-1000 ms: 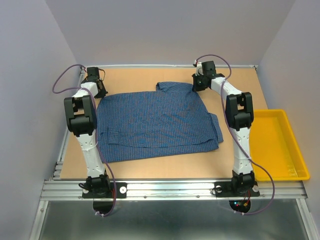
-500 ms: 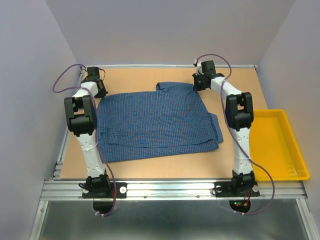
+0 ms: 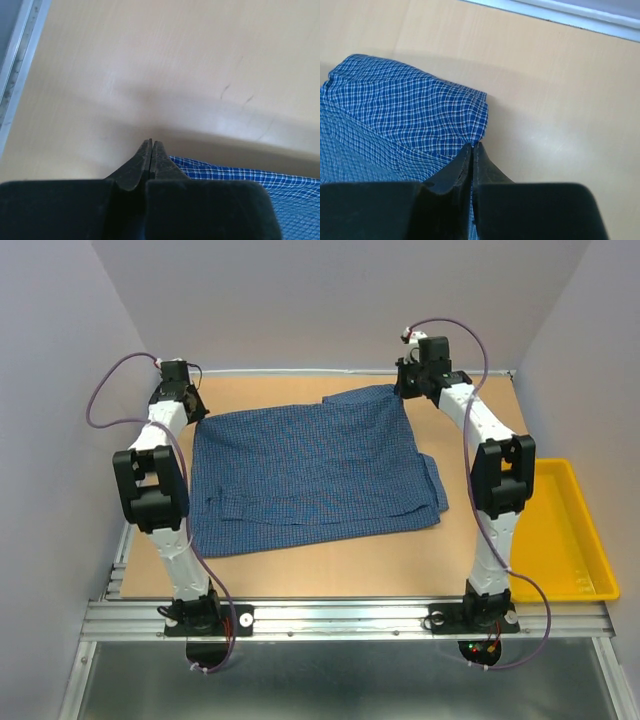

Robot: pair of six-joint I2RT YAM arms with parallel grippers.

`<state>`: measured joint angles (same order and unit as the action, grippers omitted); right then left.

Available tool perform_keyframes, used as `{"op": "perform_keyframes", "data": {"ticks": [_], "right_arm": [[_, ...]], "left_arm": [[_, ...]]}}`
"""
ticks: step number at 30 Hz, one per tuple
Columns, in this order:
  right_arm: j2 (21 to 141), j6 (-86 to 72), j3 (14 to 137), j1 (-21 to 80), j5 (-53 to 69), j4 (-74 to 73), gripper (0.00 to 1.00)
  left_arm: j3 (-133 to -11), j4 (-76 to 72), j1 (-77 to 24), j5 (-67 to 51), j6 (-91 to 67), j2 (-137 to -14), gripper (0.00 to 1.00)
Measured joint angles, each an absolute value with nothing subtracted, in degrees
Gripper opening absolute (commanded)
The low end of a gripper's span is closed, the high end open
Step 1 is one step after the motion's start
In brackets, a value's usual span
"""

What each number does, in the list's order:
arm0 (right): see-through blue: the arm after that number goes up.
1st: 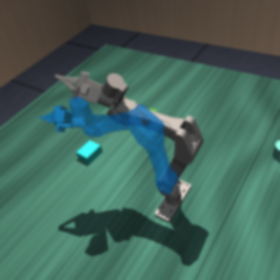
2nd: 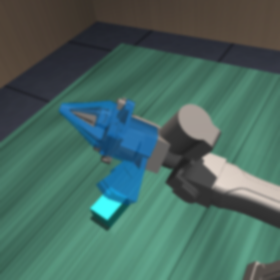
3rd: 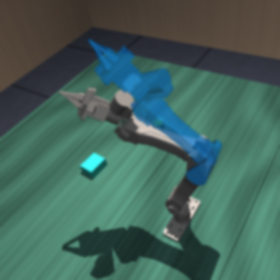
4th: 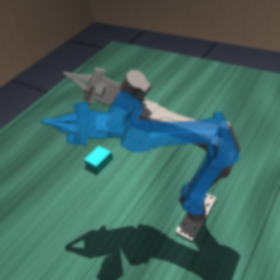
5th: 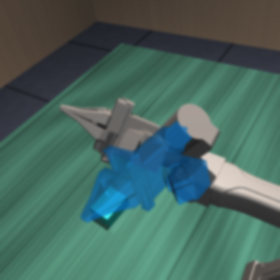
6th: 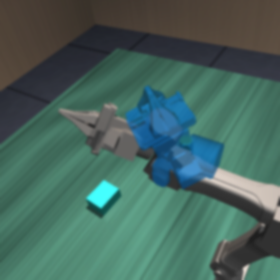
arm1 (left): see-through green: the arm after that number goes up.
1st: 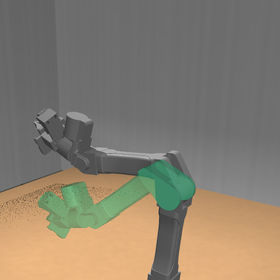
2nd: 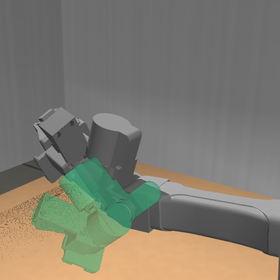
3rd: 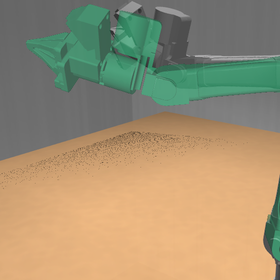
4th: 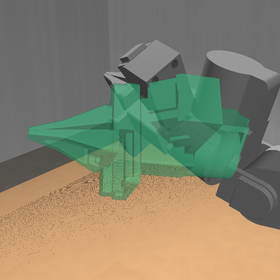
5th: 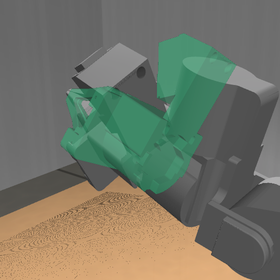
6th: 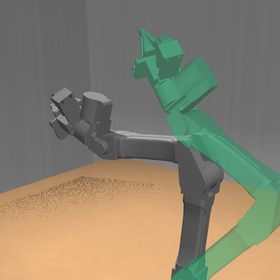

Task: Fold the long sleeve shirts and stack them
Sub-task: Fold the shirt

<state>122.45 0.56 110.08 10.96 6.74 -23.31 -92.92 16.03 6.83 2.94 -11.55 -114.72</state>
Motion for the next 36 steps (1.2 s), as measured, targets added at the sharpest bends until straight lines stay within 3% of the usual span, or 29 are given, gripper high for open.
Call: {"op": "perform_keyframes", "data": {"ticks": [15,36], "right_arm": [[109.56,-4.03,81.8,10.96,7.88,-17.41,0.0],[91.7,-8.16,67.35,10.98,4.64,-12.84,0.01]], "left_arm": [[-71.83,13.37,6.85,5.32,-17.76,-102.15,0.0],[-64.36,15.44,6.83,9.58,-21.98,-87.39,0.0]]}}
